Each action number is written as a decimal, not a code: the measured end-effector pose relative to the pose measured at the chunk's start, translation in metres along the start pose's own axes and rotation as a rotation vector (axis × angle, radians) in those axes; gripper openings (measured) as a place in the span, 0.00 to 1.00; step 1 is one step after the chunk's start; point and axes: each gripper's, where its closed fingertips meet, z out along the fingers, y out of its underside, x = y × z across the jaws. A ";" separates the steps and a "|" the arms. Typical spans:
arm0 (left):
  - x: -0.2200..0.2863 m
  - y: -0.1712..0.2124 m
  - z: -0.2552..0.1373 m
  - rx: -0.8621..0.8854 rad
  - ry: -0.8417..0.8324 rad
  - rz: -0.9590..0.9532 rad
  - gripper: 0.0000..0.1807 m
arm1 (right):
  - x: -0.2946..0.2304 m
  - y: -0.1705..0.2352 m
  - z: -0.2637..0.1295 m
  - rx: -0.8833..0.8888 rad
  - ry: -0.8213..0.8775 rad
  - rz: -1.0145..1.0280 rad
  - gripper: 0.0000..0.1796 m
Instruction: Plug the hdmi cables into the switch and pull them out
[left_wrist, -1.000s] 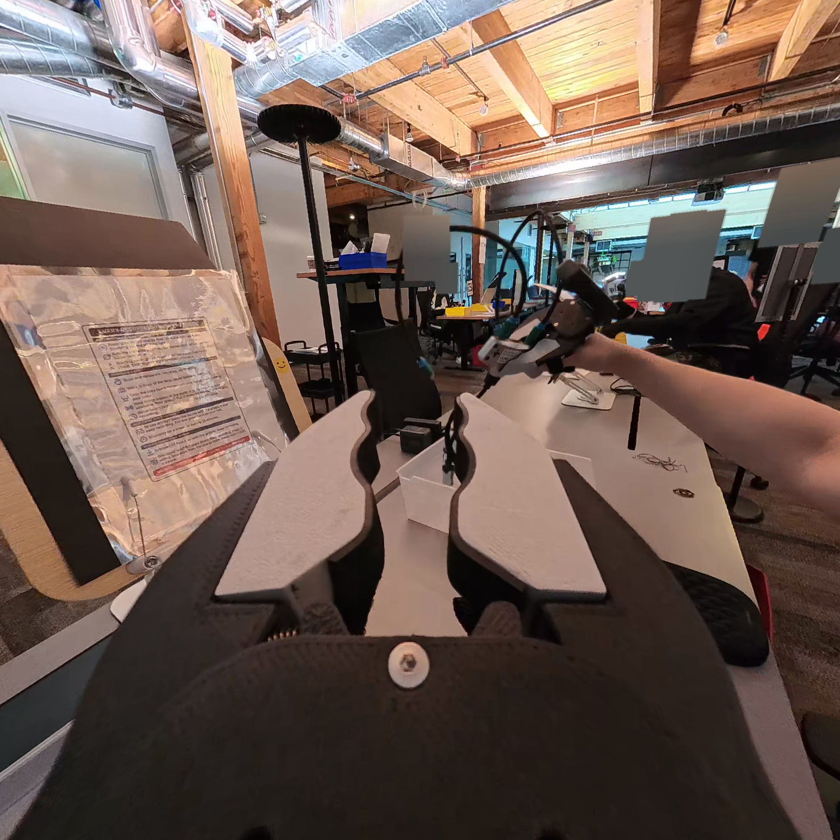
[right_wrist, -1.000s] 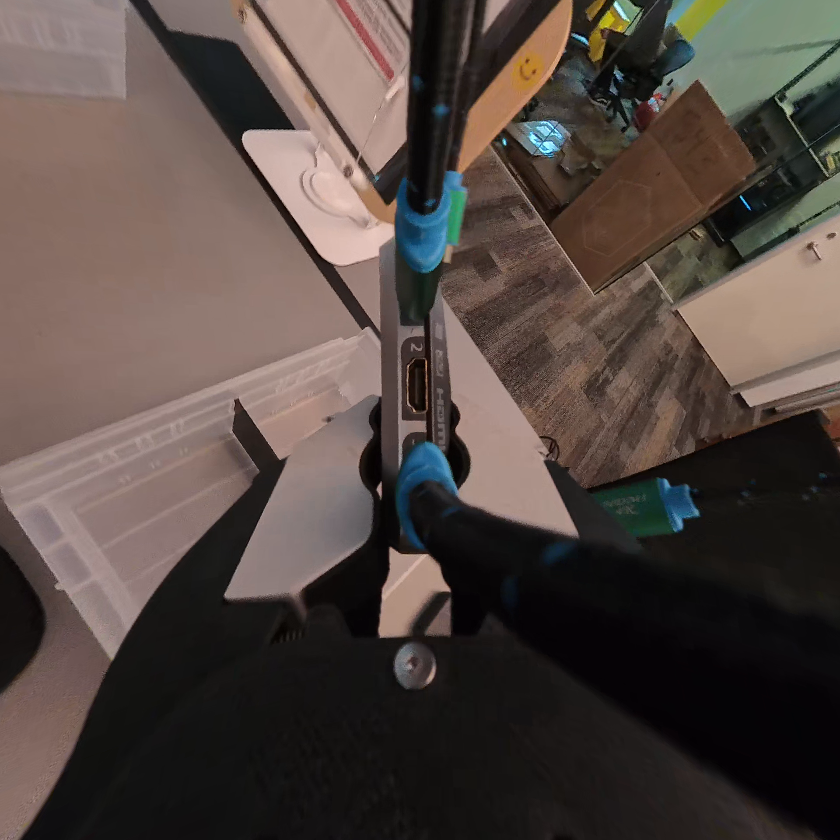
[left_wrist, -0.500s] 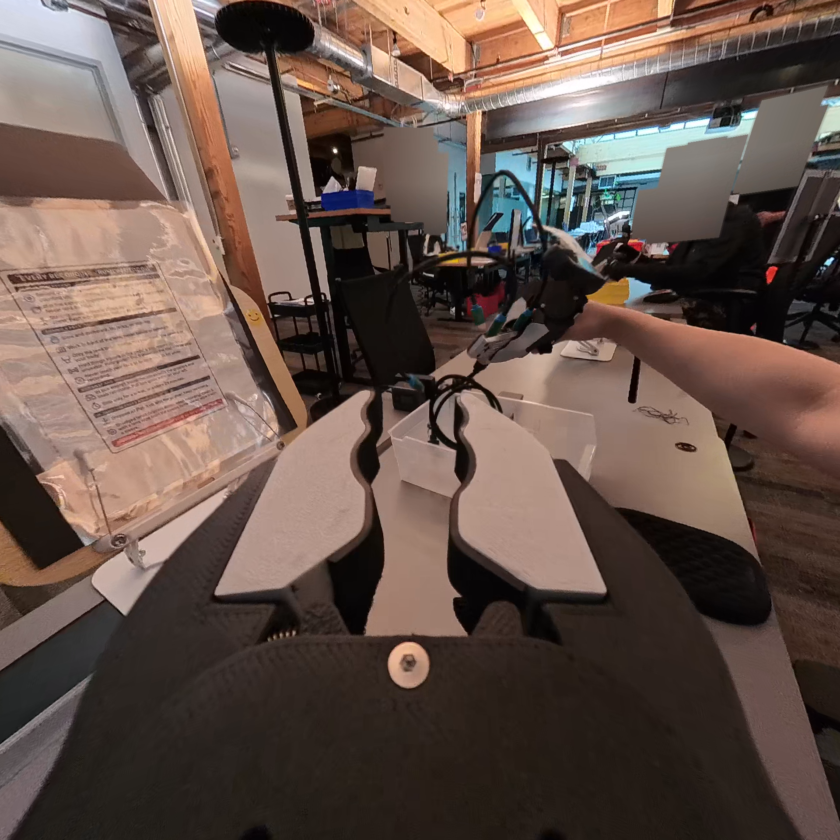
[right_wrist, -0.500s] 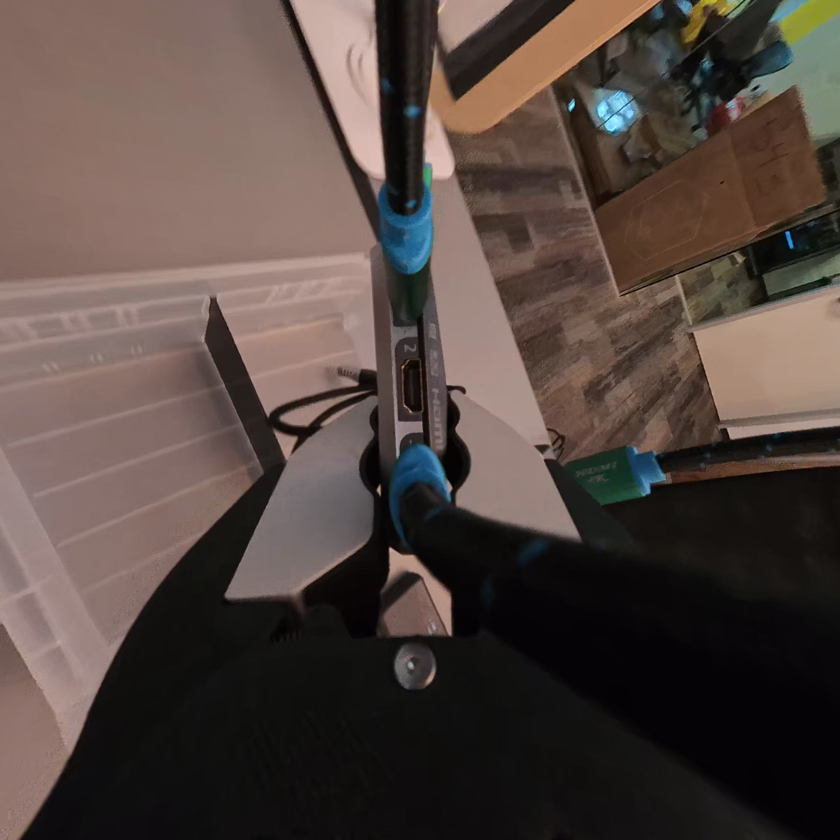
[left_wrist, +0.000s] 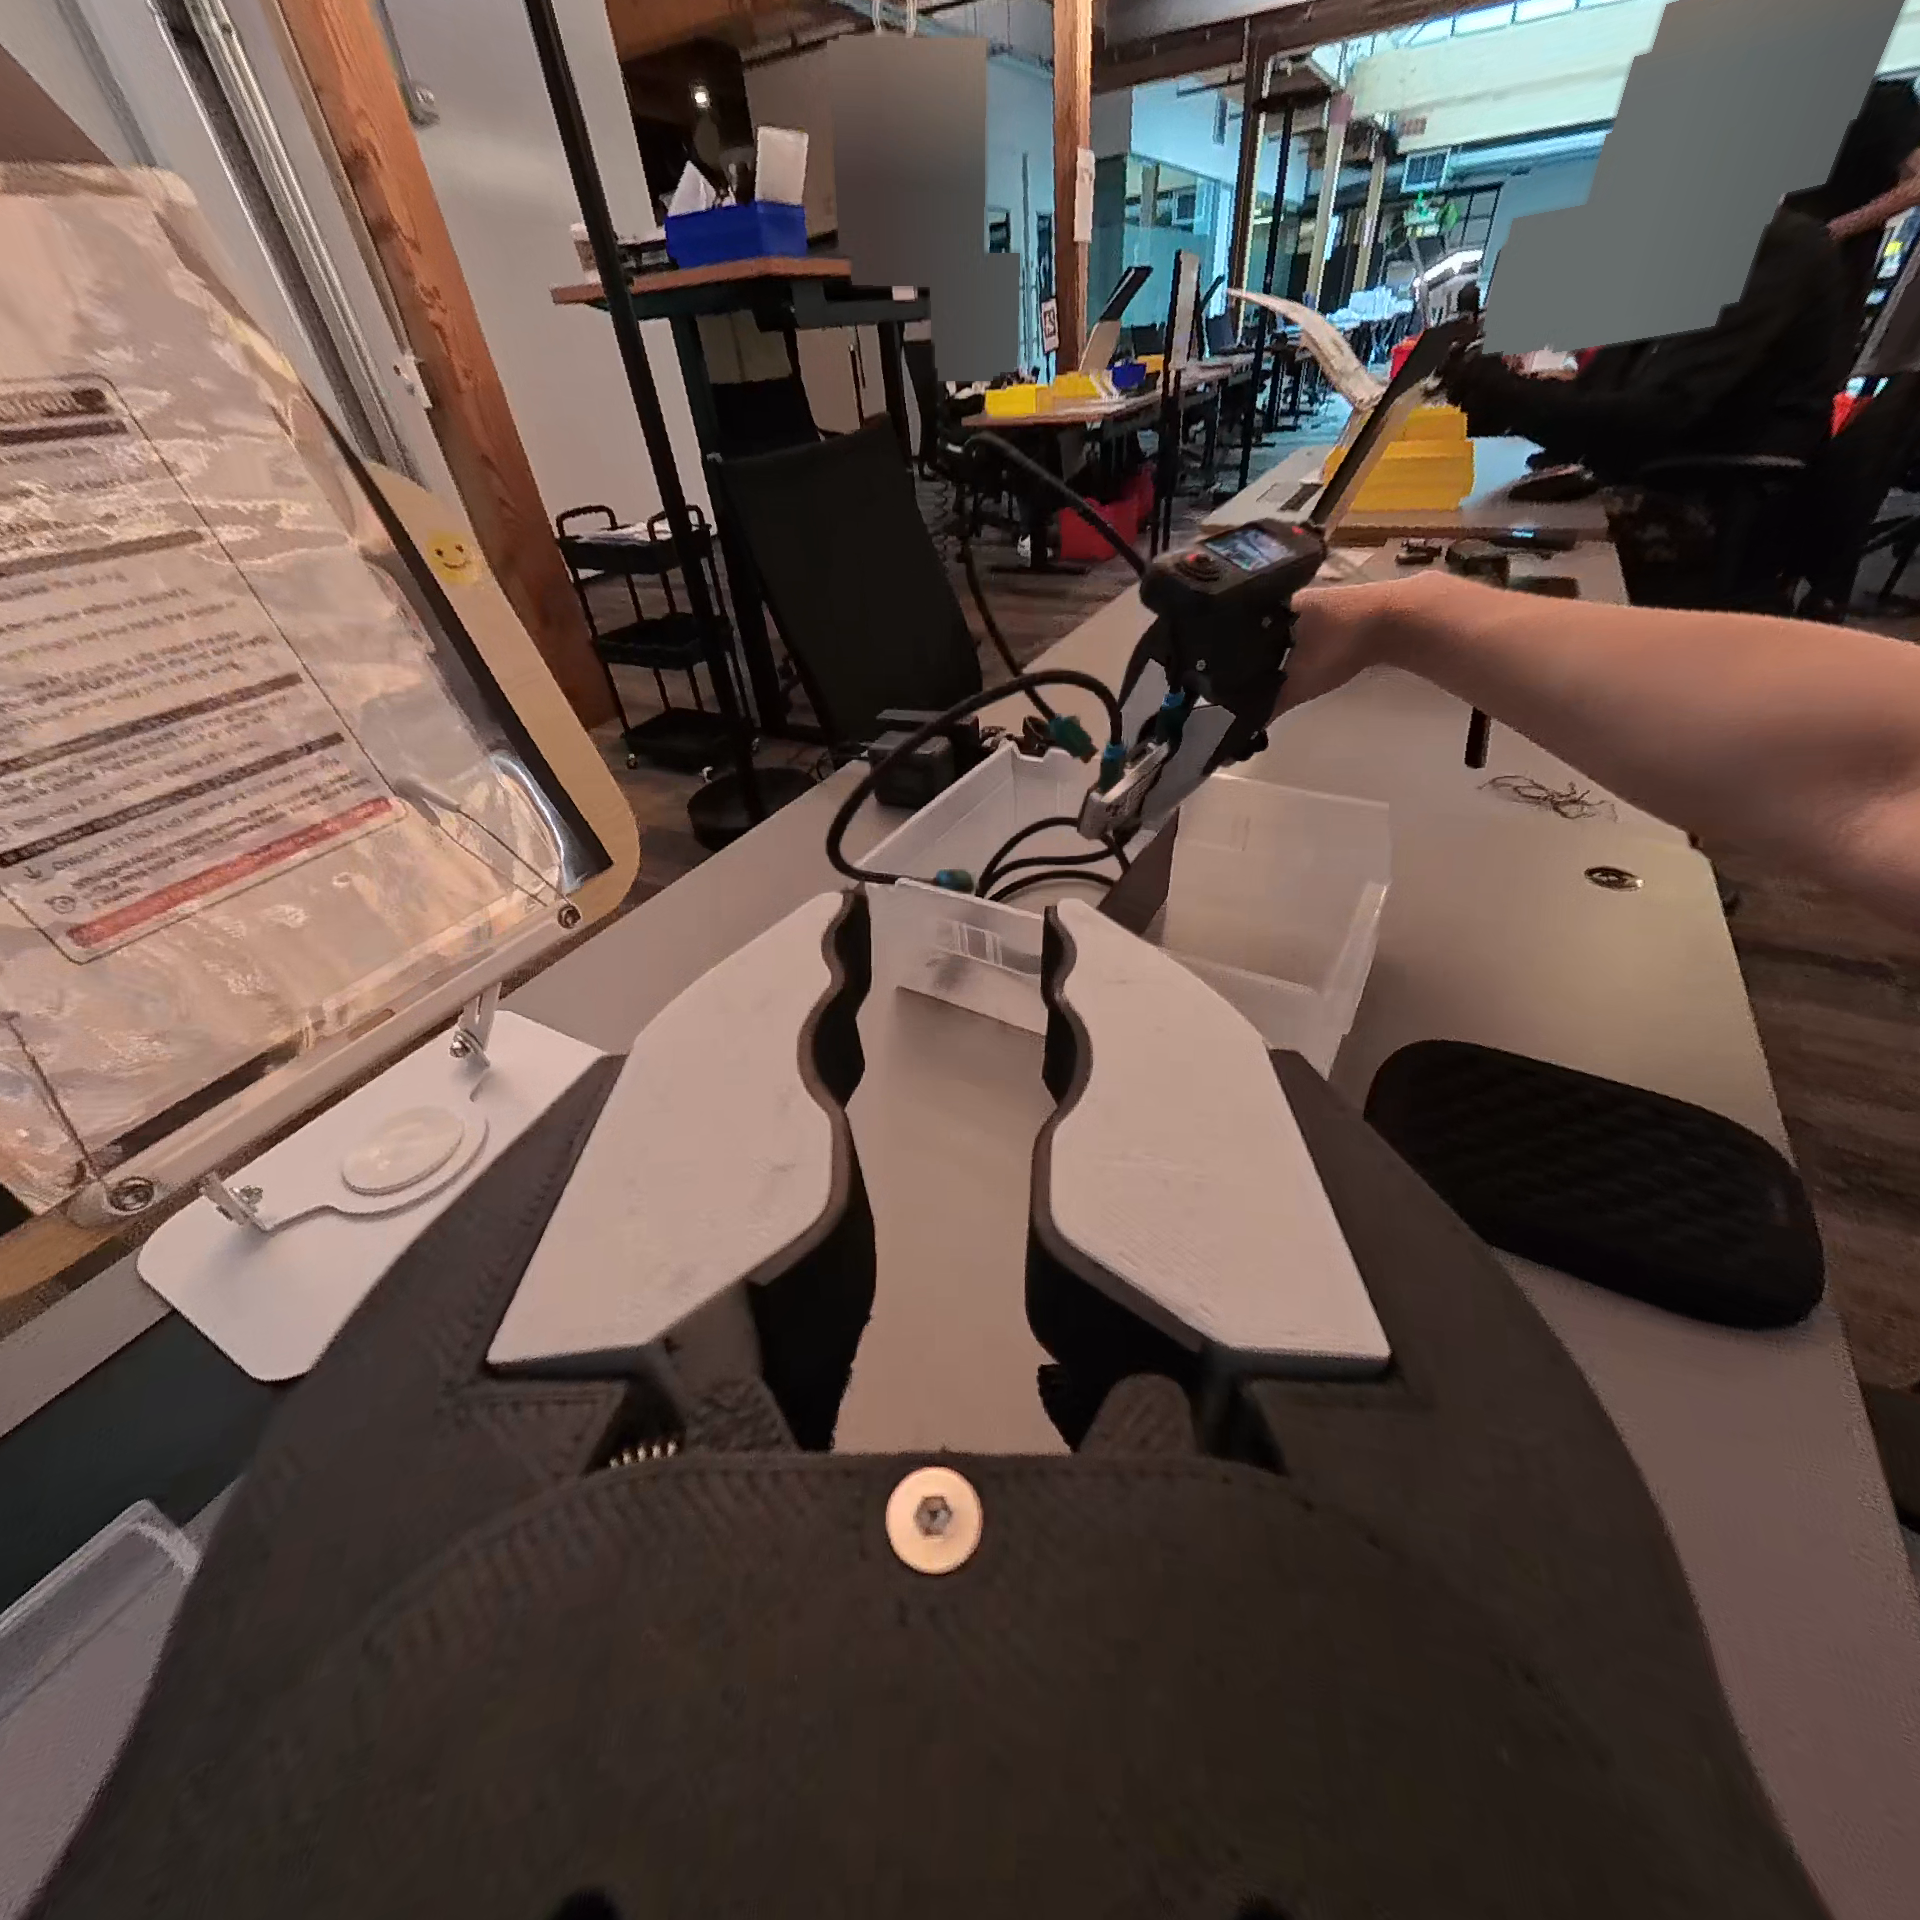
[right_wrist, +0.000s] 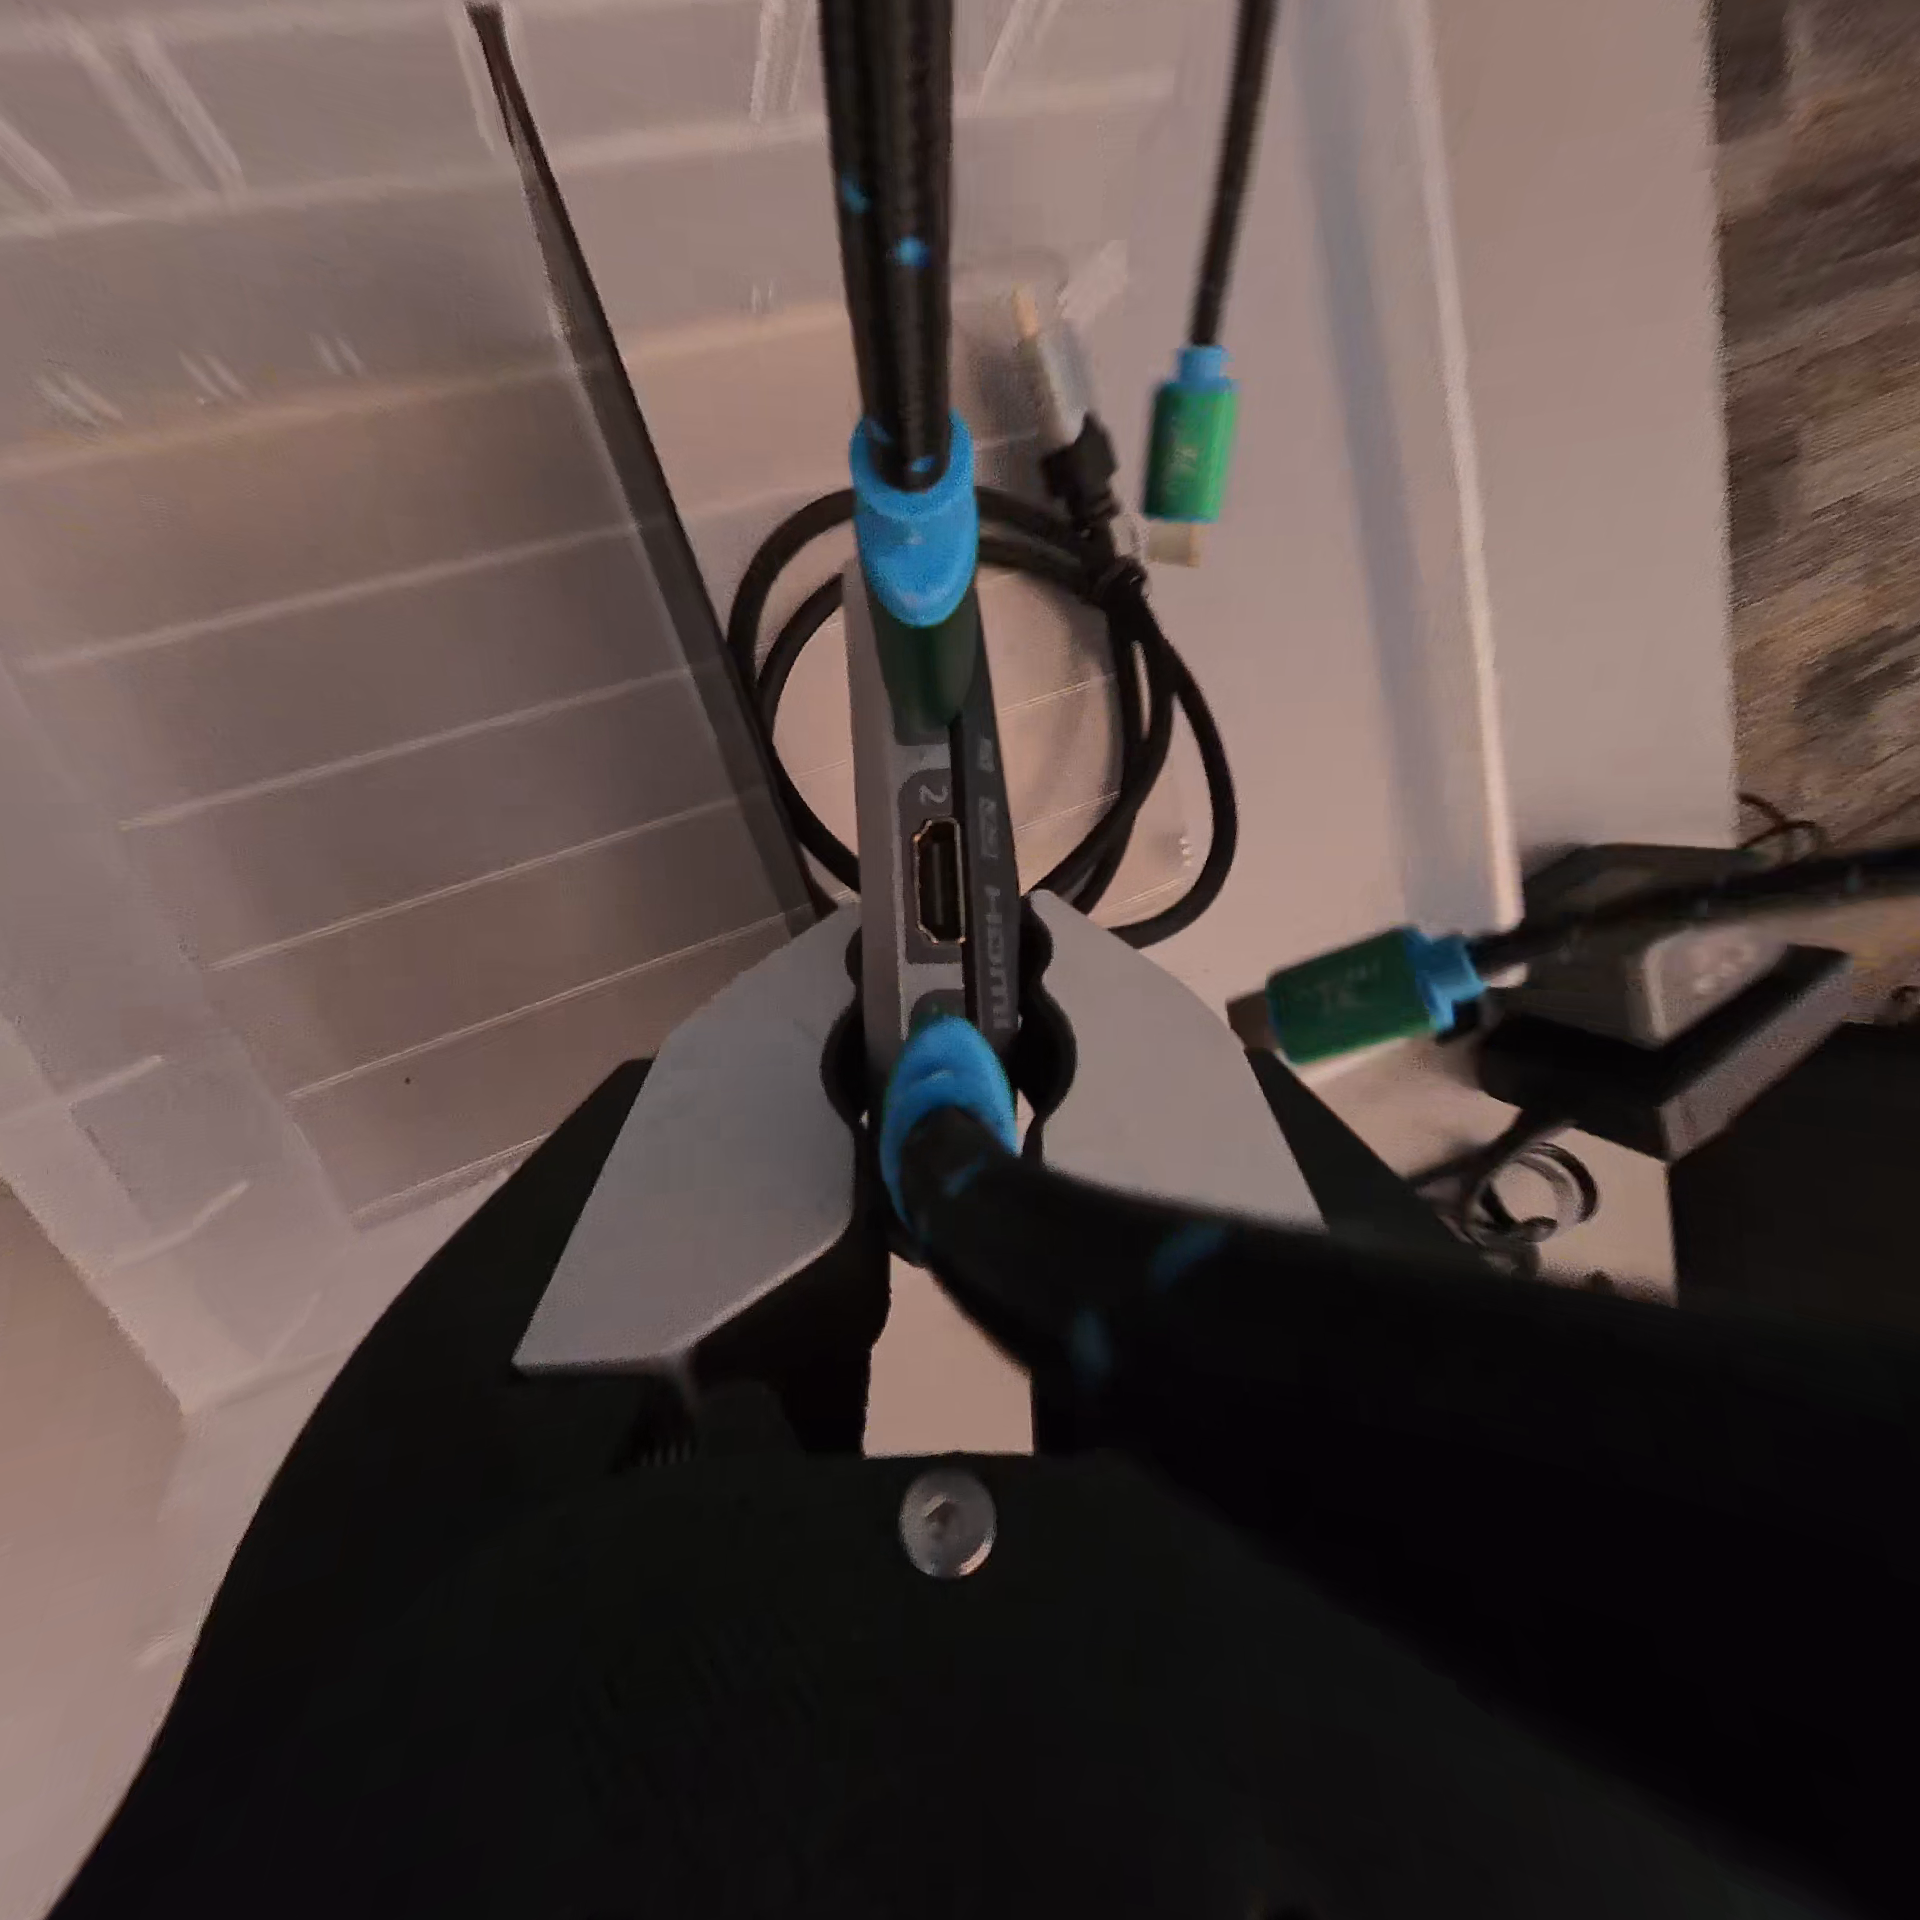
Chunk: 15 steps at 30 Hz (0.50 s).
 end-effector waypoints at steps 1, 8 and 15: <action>0.000 0.002 0.002 -0.007 0.001 -0.001 0.17 | -0.002 0.003 0.005 -0.012 -0.017 0.000 0.13; -0.001 0.011 0.010 -0.029 0.014 -0.027 0.17 | -0.002 0.009 0.018 -0.081 -0.103 -0.001 0.13; -0.002 0.018 0.014 -0.064 0.007 -0.014 0.17 | 0.004 0.017 0.023 -0.302 -0.212 -0.049 0.13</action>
